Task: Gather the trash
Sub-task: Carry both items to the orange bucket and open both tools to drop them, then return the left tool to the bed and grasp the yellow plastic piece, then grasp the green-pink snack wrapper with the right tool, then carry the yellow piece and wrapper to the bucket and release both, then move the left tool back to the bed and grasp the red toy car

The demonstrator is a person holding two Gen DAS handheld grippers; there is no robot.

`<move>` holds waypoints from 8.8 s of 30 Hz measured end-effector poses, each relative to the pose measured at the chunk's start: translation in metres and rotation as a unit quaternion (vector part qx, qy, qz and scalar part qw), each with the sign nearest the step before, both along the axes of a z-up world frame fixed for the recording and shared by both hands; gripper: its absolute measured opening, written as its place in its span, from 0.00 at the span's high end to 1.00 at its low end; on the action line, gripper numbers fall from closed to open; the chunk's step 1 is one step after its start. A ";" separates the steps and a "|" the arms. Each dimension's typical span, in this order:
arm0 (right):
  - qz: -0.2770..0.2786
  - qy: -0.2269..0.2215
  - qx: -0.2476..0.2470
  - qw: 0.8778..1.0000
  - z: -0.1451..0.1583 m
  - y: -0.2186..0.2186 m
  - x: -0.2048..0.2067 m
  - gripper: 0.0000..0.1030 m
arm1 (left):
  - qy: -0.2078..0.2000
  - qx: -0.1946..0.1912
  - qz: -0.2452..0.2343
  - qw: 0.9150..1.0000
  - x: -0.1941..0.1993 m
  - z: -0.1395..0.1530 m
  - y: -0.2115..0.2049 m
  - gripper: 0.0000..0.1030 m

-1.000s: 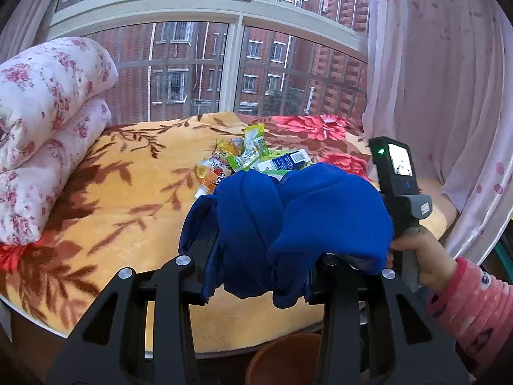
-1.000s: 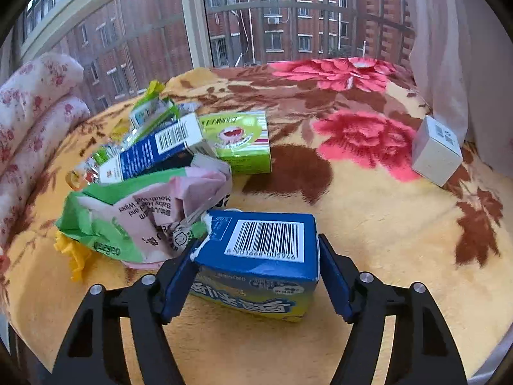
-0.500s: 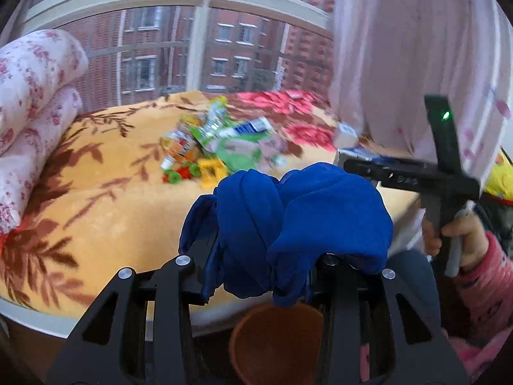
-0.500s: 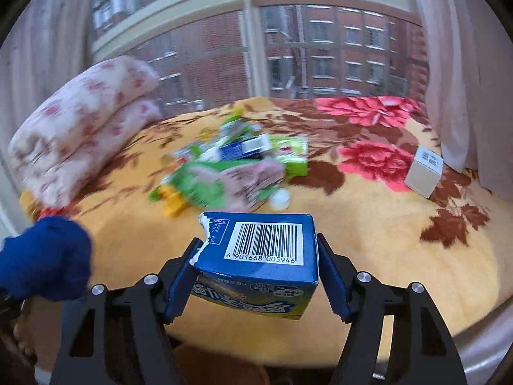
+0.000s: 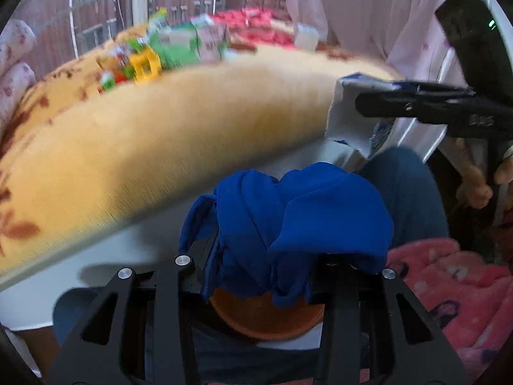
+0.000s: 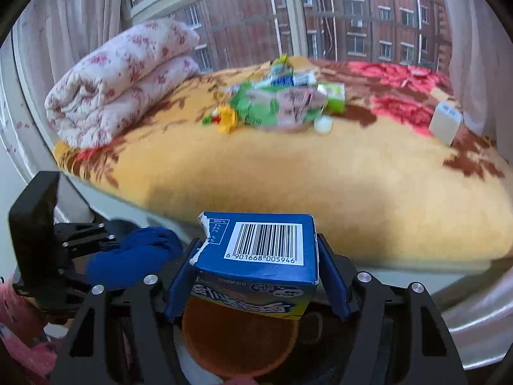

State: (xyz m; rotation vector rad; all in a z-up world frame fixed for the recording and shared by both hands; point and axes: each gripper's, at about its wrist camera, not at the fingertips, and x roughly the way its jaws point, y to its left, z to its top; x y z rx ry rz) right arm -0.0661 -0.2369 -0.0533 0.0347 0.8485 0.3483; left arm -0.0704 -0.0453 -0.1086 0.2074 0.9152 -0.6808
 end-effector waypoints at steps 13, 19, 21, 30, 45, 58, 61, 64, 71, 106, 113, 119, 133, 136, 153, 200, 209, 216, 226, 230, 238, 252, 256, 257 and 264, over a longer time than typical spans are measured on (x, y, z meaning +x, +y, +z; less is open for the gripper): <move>0.021 0.116 0.003 0.993 -0.081 0.023 0.002 0.33 | 0.083 0.076 -0.015 0.993 -0.005 -0.074 -0.017 0.62; 0.020 0.152 0.010 0.988 -0.105 0.024 0.005 0.30 | 0.108 0.098 -0.014 0.989 -0.001 -0.086 -0.019 0.55; 0.018 0.157 0.011 0.987 -0.107 0.025 0.007 0.22 | 0.107 0.105 -0.009 0.989 0.001 -0.087 -0.019 0.43; 0.004 0.144 0.025 0.989 -0.098 0.016 0.005 0.14 | 0.090 0.118 0.009 0.989 0.004 -0.074 -0.022 0.25; -0.003 0.123 0.028 0.992 -0.082 0.007 0.002 0.14 | 0.069 0.108 0.017 0.992 0.005 -0.074 -0.016 0.25; -0.008 0.111 0.028 0.993 -0.072 0.004 0.001 0.14 | 0.050 0.081 0.023 0.995 0.008 -0.046 -0.013 0.25; -0.011 0.090 0.029 0.995 -0.056 -0.001 0.001 0.14 | 0.030 0.059 0.031 0.997 0.016 -0.021 -0.009 0.25; -0.016 0.060 0.041 0.997 -0.032 -0.008 0.000 0.14 | -0.001 0.040 0.045 0.998 0.029 0.008 -0.005 0.17; -0.032 0.011 0.047 0.998 0.002 -0.023 -0.003 0.12 | -0.039 -0.023 0.094 0.995 0.095 0.059 -0.001 0.10; -0.068 0.016 0.115 0.991 0.013 -0.027 0.067 0.08 | -0.073 -0.023 0.163 0.984 0.143 0.062 0.011 0.64; -0.150 0.106 0.232 0.955 0.011 -0.031 0.178 0.08 | -0.090 -0.018 0.167 0.982 0.100 0.061 0.024 0.64; -0.236 0.174 0.279 0.915 -0.017 -0.031 0.235 0.08 | -0.096 -0.022 0.171 0.980 0.083 0.059 0.035 0.64; -0.302 0.221 0.282 0.884 -0.046 -0.014 0.276 0.51 | -0.083 -0.033 0.182 0.979 0.080 0.053 0.049 0.64; -0.290 0.202 0.265 0.897 -0.039 -0.013 0.267 0.60 | -0.081 -0.031 0.184 0.979 0.081 0.054 0.050 0.64; -0.133 0.019 0.110 0.985 0.061 -0.033 0.138 0.69 | -0.074 -0.024 0.154 0.985 0.065 0.058 0.034 0.64; 0.041 0.017 -0.196 0.980 -0.114 0.051 -0.017 0.67 | 0.156 0.104 0.085 0.979 0.015 -0.113 -0.028 0.64; 0.022 -0.047 -0.211 0.976 -0.097 0.051 -0.024 0.17 | 0.149 0.119 0.090 0.977 0.019 -0.121 -0.029 0.30; 0.022 -0.038 -0.201 0.979 -0.097 0.050 -0.023 0.17 | 0.148 0.123 0.093 0.977 0.018 -0.122 -0.028 0.26; 0.014 -0.031 -0.196 0.980 -0.097 0.043 -0.022 0.17 | 0.146 0.122 0.093 0.977 0.017 -0.120 -0.028 0.26; 0.007 -0.023 -0.192 0.981 -0.099 0.039 -0.020 0.16 | 0.146 0.121 0.094 0.977 0.017 -0.118 -0.027 0.26; 0.002 -0.020 -0.186 0.982 -0.099 0.037 -0.021 0.16 | 0.137 0.115 0.096 0.979 0.018 -0.113 -0.024 0.25; -0.030 -0.056 -0.136 0.989 -0.054 0.017 -0.018 0.12 | 0.017 0.003 0.099 0.995 0.017 -0.010 0.010 0.23; -0.036 -0.064 -0.129 0.989 -0.045 0.013 -0.016 0.12 | -0.049 -0.042 0.106 0.992 0.032 0.034 0.023 0.15; -0.037 -0.066 -0.126 0.989 -0.044 0.013 -0.015 0.12 | -0.059 -0.045 0.111 0.991 0.039 0.041 0.024 0.14; -0.041 -0.070 -0.117 0.990 -0.039 0.012 -0.015 0.11 | -0.088 -0.046 0.148 0.984 0.132 0.061 0.017 0.13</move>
